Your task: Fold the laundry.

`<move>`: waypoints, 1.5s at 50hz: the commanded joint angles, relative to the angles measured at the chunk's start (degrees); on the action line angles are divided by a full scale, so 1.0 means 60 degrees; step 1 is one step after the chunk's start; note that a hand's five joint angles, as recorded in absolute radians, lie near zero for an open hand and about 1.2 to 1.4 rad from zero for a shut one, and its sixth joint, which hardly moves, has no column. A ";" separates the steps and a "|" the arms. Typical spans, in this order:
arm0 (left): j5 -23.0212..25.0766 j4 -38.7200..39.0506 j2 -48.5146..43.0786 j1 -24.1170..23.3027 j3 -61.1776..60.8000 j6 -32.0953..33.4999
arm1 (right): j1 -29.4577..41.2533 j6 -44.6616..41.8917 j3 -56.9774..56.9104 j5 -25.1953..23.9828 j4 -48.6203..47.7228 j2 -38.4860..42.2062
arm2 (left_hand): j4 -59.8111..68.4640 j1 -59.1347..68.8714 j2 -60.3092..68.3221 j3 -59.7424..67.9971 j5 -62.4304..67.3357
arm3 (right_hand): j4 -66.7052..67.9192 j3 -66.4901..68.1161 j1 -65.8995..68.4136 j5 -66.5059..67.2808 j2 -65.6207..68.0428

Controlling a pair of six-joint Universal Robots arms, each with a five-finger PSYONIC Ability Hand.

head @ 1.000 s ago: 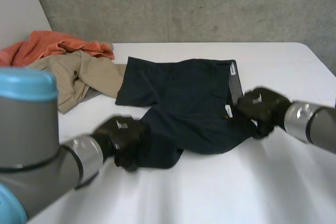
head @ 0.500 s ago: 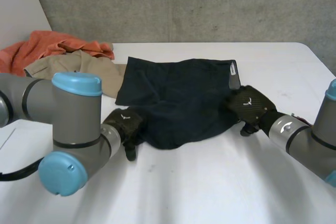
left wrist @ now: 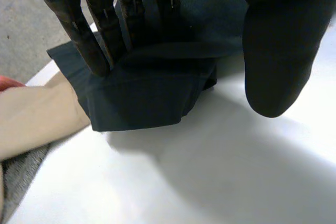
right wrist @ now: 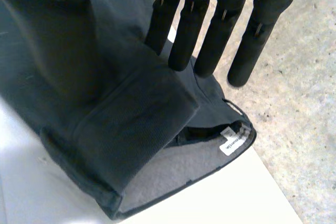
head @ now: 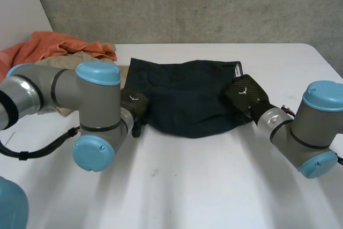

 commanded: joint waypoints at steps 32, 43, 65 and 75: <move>-0.0129 -0.0183 -0.0852 -0.0021 0.1564 0.0553 | -0.0377 0.1309 -0.0508 0.0522 0.3142 -0.1322 | 0.8865 0.8794 0.8781 0.8748 0.8839 | 0.6023 0.5979 0.6024 0.6012 0.5943; 0.1070 -0.1967 0.3086 -0.0006 -0.1231 0.1284 | -0.0289 -0.0680 0.0341 0.0523 0.5161 -0.3019 | 0.8865 0.8794 0.8781 0.8748 0.8839 | 0.6023 0.5979 0.6024 0.6012 0.5943; 0.2273 -0.3101 0.3619 0.0286 -0.1252 0.4040 | -0.0318 -0.2443 0.0475 0.1137 0.6821 -0.3009 | 0.8865 0.8794 0.8781 0.8748 0.8839 | 0.6023 0.5979 0.6024 0.6012 0.5943; 0.2185 -0.0389 0.0295 0.0228 0.2703 0.3733 | 0.0107 -0.0450 -0.1517 0.3319 0.4244 -0.1119 | 0.8865 0.8794 0.8781 0.8748 0.8839 | 0.6023 0.5979 0.6024 0.6012 0.5943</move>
